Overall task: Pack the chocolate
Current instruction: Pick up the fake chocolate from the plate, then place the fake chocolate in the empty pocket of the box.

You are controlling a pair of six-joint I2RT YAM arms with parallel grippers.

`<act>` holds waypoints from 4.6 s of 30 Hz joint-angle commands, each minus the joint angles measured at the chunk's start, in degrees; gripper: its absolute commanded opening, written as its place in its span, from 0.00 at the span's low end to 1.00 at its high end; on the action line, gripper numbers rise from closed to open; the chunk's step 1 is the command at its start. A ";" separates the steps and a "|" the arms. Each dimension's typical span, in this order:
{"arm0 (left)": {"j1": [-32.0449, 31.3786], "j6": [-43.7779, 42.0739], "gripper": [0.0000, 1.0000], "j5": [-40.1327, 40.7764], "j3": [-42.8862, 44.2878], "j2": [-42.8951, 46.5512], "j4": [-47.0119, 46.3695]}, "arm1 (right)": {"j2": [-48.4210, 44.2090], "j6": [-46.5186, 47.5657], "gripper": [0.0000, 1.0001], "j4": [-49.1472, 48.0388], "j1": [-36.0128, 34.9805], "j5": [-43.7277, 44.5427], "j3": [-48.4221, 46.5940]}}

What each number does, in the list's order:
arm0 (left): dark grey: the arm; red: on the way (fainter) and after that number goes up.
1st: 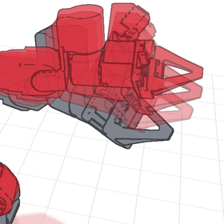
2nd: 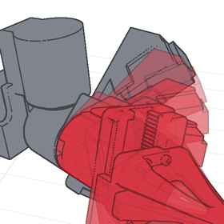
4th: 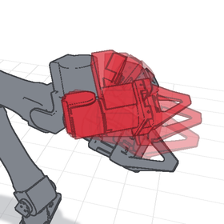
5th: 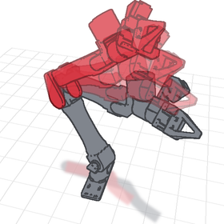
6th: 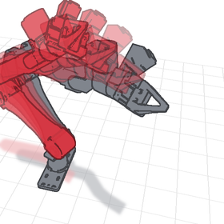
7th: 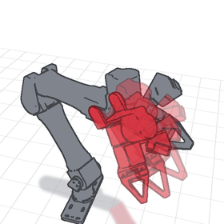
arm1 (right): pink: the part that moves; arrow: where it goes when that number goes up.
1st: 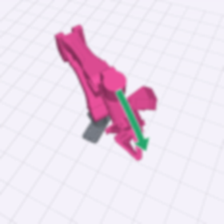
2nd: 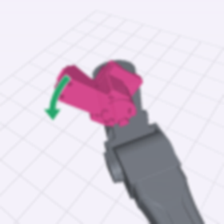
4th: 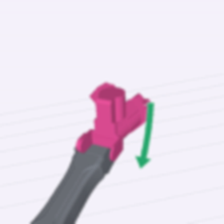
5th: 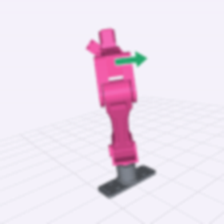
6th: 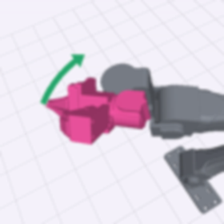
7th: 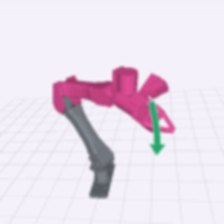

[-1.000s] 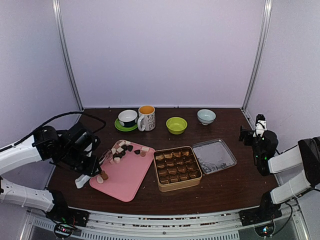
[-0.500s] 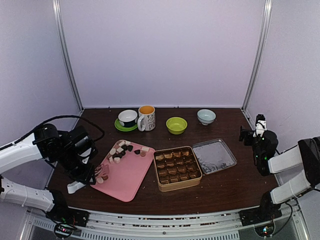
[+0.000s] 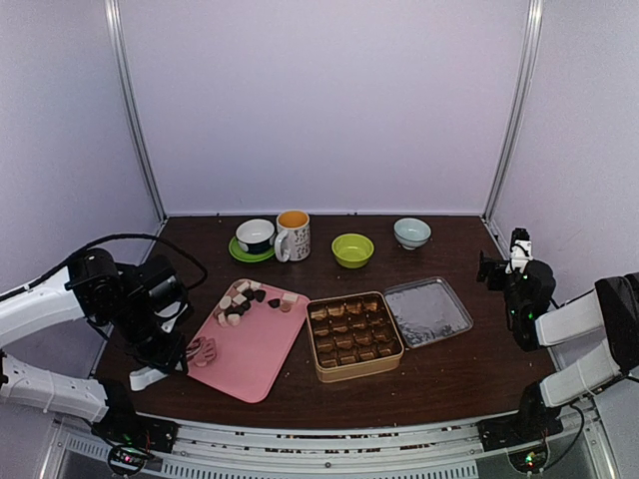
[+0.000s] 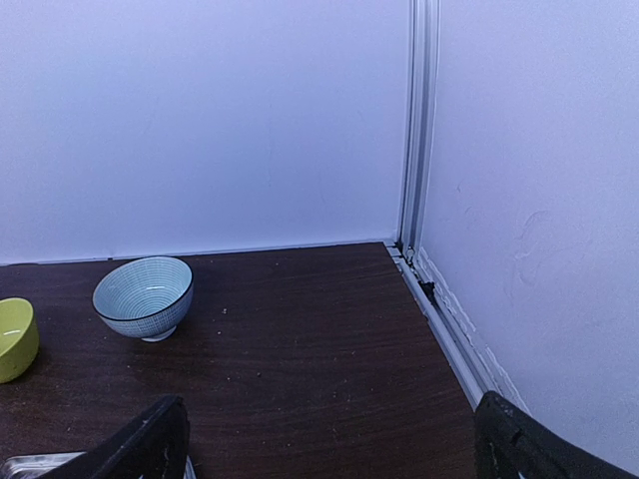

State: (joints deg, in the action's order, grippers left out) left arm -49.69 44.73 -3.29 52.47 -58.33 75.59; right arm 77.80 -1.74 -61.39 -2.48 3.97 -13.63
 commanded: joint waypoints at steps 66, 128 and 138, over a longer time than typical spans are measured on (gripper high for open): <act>2.76 -2.25 0.32 4.96 0.30 -4.85 -0.18 | 0.10 -0.11 1.00 -1.28 0.37 -0.10 -0.58; -5.33 -12.17 0.28 -1.79 5.96 -23.84 -58.46 | 0.09 -0.11 1.00 -1.34 0.37 -0.14 -0.57; -4.81 -12.36 0.28 -1.92 7.70 -26.37 -58.26 | 0.07 -0.13 1.00 -1.28 0.37 -0.14 -0.57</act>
State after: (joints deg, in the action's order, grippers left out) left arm -54.83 33.32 -5.61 56.82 -82.54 20.38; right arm 77.80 -1.74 -61.39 -2.48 3.88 -13.63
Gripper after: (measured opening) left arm 0.317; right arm 0.999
